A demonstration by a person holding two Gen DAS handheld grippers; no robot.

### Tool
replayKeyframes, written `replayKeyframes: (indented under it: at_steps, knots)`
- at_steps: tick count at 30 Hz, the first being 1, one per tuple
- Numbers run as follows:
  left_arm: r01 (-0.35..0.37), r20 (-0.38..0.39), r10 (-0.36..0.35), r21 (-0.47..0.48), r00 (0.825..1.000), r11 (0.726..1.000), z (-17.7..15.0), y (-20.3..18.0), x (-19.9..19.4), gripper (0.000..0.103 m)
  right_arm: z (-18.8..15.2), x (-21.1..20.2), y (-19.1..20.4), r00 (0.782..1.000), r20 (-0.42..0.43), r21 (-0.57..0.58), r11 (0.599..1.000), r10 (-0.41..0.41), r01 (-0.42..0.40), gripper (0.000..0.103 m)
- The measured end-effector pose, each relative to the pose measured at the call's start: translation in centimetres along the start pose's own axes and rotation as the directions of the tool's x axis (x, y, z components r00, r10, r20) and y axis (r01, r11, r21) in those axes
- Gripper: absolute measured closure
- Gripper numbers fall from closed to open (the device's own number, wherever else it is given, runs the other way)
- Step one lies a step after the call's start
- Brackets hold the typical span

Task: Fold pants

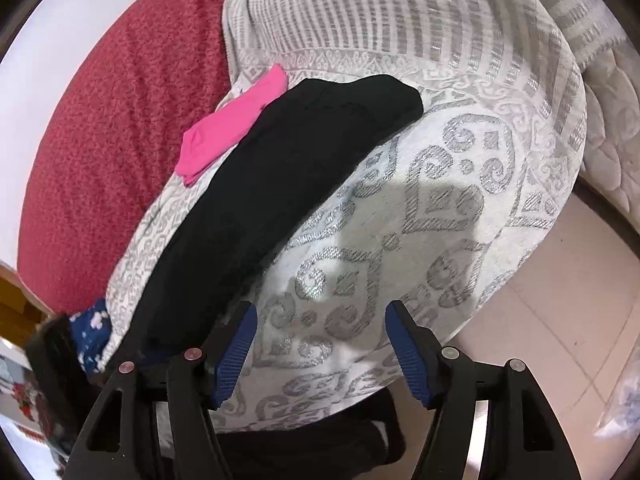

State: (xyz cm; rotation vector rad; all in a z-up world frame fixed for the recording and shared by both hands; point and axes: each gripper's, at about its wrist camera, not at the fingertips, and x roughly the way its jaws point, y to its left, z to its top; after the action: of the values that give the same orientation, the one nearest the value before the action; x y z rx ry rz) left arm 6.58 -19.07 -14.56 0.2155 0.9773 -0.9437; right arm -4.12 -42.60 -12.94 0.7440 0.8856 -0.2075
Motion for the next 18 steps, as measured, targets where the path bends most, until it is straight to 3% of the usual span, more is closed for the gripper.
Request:
replayKeyframes:
  at_steps: [2, 4, 11, 12, 13, 14, 18]
  knots:
    - [-0.027, 0.033, 0.025, 0.054, 0.999, 0.998, 0.2, -0.6, -0.4, 0.049, 0.0, 0.0, -0.2, 1.0, -0.001, 0.003, 1.0, -0.006, 0.006, 0.035]
    - [-0.046, 0.013, 0.045, 0.08, 0.999, 0.996, 0.4, -0.7, 0.1, 0.049, 0.0, 0.3, -0.6, 1.0, -0.007, 0.021, 1.0, 0.001, -0.001, 0.035]
    - [-0.067, 0.006, 0.066, 0.042, 0.998, 0.997, 1.4, 0.1, 2.4, 0.049, 2.1, 1.0, -0.7, 0.998, 0.005, 0.071, 0.996, 0.058, -0.058, 0.034]
    - [-0.068, 0.011, 0.068, 0.042, 0.998, 0.997, 1.6, 0.0, 2.6, 0.052, 2.8, 1.2, -0.8, 0.998, 0.008, 0.083, 0.994, 0.068, -0.068, 0.033]
    - [-0.055, 0.014, 0.054, 0.056, 0.998, 0.997, 1.8, -0.3, 2.8, 0.08, 3.3, 1.4, -0.9, 0.997, 0.008, 0.093, 0.993, 0.075, -0.076, 0.033]
    - [-0.039, -0.002, 0.039, 0.075, 0.999, 0.996, 2.0, -0.8, 3.0, 0.097, 4.5, 1.9, -1.3, 0.996, 0.01, 0.121, 0.988, 0.094, -0.094, 0.033]
    - [-0.089, 0.0, 0.09, 0.158, 0.996, 0.983, 1.2, -2.2, 3.2, 0.099, 8.0, 3.8, -3.6, 0.993, 0.032, 0.239, 0.964, 0.116, -0.12, 0.033]
